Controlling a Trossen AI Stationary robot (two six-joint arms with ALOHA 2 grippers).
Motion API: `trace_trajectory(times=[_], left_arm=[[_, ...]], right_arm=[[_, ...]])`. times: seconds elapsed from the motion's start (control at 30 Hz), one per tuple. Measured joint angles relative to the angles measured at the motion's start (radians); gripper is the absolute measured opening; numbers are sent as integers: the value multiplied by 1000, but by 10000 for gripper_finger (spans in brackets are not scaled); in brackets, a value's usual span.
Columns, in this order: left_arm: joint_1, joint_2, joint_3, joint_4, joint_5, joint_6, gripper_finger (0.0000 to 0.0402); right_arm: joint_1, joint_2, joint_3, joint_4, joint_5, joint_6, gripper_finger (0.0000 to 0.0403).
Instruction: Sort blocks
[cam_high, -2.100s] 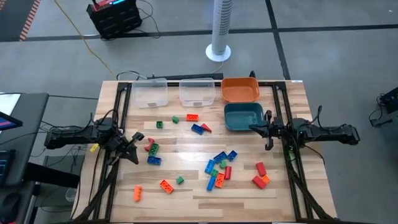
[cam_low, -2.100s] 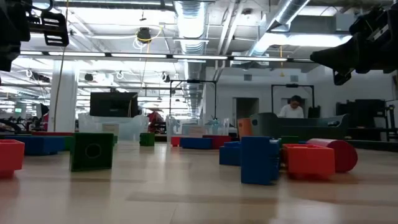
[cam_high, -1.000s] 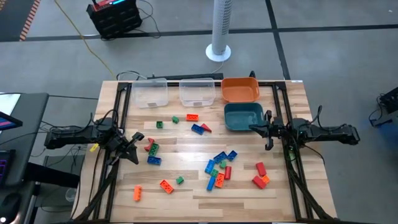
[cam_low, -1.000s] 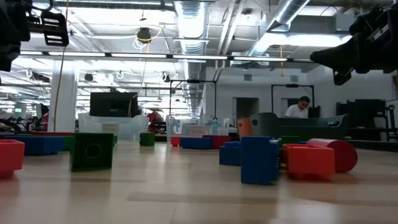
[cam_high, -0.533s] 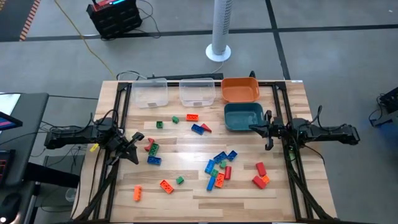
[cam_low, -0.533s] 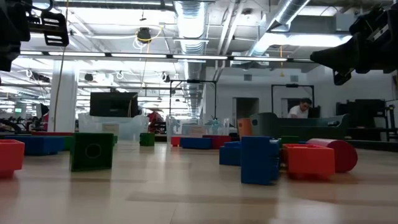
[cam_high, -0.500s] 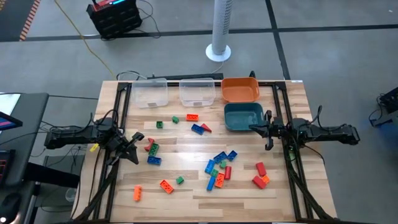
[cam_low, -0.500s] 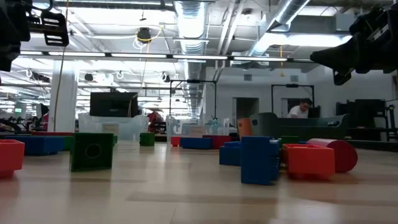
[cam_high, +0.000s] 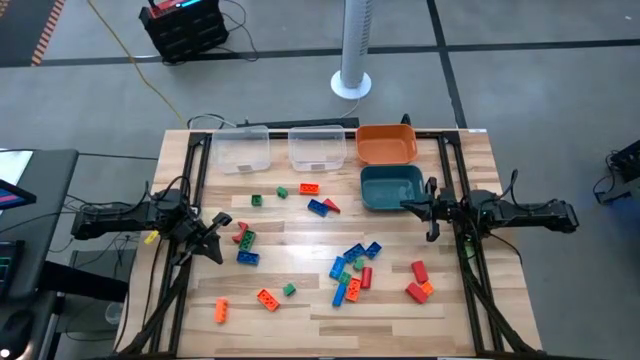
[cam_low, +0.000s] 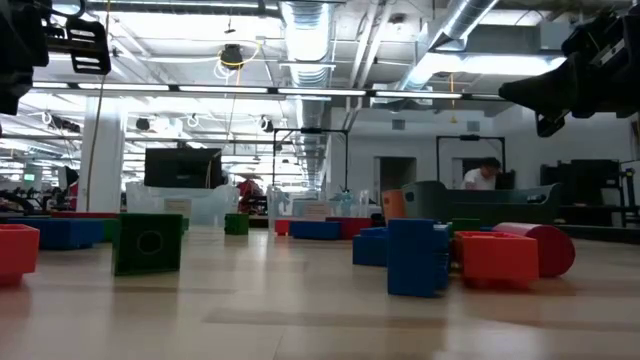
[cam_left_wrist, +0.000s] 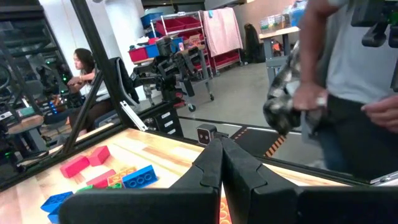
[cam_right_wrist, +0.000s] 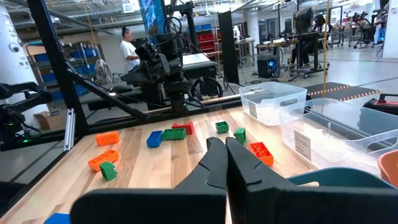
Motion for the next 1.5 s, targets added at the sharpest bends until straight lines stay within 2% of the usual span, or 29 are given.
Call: trace_trajectory(times=[1.03,1.13,1.37,1.5], left_arm=[[0,0,0,1,0,1,0],[0,0,0,9,-31,27,0],[-2,0,0,9,-32,-77,0],[-2,0,0,39,-33,-116,0]], right_arm=[[0,0,0,2,0,0,11],[0,0,0,2,0,35,11],[0,0,0,6,0,48,11],[0,0,0,7,0,106,11]])
